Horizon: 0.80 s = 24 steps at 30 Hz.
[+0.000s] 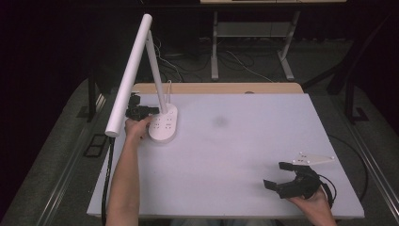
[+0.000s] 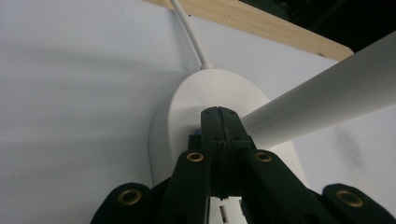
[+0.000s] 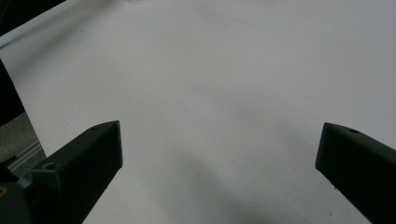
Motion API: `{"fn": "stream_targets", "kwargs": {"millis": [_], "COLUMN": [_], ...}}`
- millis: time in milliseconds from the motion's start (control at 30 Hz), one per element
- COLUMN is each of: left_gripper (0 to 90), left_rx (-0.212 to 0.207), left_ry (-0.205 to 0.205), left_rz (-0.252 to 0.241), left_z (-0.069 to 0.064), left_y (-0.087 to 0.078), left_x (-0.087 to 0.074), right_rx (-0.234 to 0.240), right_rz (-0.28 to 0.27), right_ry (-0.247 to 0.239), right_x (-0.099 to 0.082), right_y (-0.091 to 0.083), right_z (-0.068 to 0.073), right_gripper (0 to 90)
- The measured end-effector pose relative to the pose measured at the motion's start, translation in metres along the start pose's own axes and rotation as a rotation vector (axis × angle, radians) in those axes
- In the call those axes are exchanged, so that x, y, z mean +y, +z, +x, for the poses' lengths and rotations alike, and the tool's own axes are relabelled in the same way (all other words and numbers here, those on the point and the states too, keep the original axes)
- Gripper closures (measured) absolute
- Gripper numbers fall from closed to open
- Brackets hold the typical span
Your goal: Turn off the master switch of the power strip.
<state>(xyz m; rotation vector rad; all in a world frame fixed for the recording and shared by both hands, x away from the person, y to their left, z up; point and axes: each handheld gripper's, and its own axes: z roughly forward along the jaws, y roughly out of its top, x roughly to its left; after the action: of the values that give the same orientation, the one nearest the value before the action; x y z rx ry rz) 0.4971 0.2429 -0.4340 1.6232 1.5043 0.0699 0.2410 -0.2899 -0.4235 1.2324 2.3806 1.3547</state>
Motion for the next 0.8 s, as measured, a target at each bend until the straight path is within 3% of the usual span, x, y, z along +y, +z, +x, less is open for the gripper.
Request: {"fn": "stream_targets", "kwargs": {"millis": [67,100,167,300,533,700,800], "left_gripper": [90.0,90.0,90.0,90.0,89.9,86.4,86.1], "left_rx": [0.005,0.041,0.042,0.021,0.008,0.009,0.002], "left_ry": [0.024,0.080,0.087,0.049,0.056,0.049,0.067], "left_rz": [-0.010,-0.009,-0.007,-0.042,-0.085,-0.132,-0.141], "left_z": [-0.002,-0.007,-0.008,-0.007,-0.010,-0.009,-0.011], "left_y": [-0.002,-0.003,-0.003,-0.006,-0.018,-0.035,-0.044], "left_x": [0.001,0.000,0.000,-0.003,-0.003,-0.007,-0.010], "right_rx": [0.001,0.002,0.002,0.000,0.001,0.003,0.002], "right_rz": [-0.001,0.000,0.002,0.004,-0.001,-0.004,-0.006], "right_ry": [0.000,0.001,0.002,0.000,0.003,-0.001,-0.005], "right_x": [0.000,0.000,0.000,0.001,0.001,0.002,0.002], "right_y": [0.000,-0.001,0.000,0.001,0.000,-0.002,-0.002], "right_z": [0.000,-0.001,-0.002,-0.004,-0.003,-0.003,-0.003], "right_gripper": [0.0,0.0,0.0,0.0,0.0,0.0,0.0]}}
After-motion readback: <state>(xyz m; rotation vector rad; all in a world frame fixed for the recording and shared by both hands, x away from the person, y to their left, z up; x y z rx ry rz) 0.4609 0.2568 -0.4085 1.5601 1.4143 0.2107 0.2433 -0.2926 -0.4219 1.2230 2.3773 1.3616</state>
